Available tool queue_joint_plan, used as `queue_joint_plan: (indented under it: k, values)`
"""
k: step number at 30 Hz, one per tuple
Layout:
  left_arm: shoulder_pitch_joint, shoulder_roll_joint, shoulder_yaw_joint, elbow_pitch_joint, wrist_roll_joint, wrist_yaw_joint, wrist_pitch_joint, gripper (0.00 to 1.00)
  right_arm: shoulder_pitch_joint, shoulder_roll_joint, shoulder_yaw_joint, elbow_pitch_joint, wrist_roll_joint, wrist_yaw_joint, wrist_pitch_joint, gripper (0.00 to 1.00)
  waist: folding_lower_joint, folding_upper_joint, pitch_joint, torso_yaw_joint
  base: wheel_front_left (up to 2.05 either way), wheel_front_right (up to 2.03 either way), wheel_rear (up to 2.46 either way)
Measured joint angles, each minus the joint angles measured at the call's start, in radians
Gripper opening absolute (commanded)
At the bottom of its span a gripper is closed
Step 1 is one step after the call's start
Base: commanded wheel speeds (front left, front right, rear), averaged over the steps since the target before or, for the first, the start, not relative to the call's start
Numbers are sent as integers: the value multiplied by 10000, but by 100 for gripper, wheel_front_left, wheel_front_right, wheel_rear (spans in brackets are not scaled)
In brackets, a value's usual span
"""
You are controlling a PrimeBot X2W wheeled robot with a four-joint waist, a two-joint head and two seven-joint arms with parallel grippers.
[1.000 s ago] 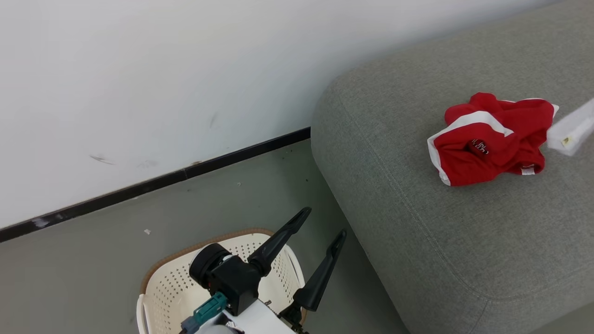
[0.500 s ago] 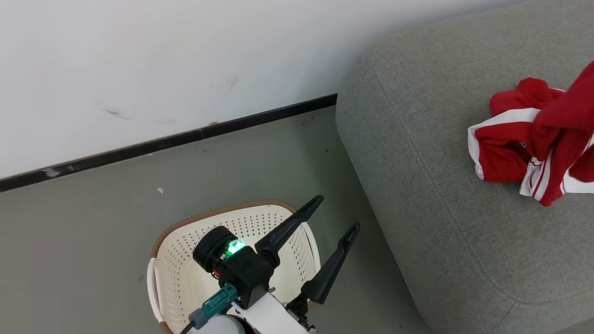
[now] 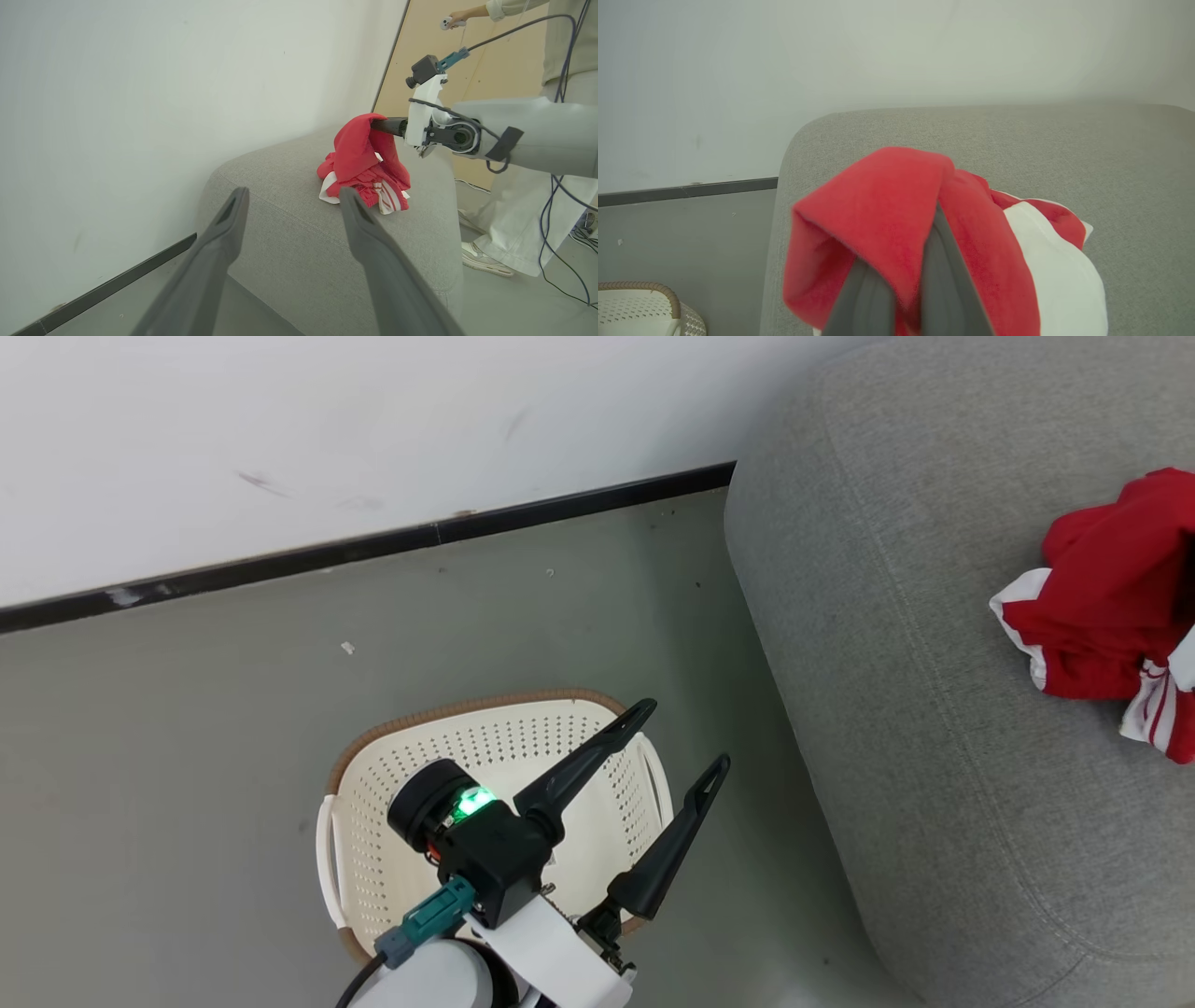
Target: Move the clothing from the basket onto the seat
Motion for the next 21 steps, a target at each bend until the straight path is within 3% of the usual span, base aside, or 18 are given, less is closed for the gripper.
queue_joint_plan:
  k: [3, 5, 8, 9, 11, 21]
  values:
    - [-139, 0, 46, 2, -52, -84, 0, 100, -54, 161, -104, 236, -56, 0, -198, 0, 0, 0, 180, 93, 0, 0, 0]
    - [-201, 15, 148, 21, -50, -82, -2, 100, -150, 234, -213, 362, -100, 0, -324, 28, 0, 0, 292, 148, 0, 0, 0]
    - [-365, 29, 284, 44, -42, -82, -12, 100, -323, 253, -391, 539, -117, 0, -545, 55, 0, 0, 450, 223, 0, 0, 0]
    - [-396, 36, 326, 56, -36, -82, -12, 100, -363, 259, -416, 583, -119, 0, -606, 76, -1, 0, 497, 245, 0, 0, 0]
    - [-452, 38, 370, 96, -38, -82, -12, 100, -388, 274, -481, 612, -119, 0, -692, 99, 0, 0, 588, 285, 0, 0, 0]
    - [-542, 267, 928, 468, -40, 23, -203, 100, -288, 817, -430, 708, -148, 0, -1047, 100, -1, 0, 809, 137, 0, 0, 0]
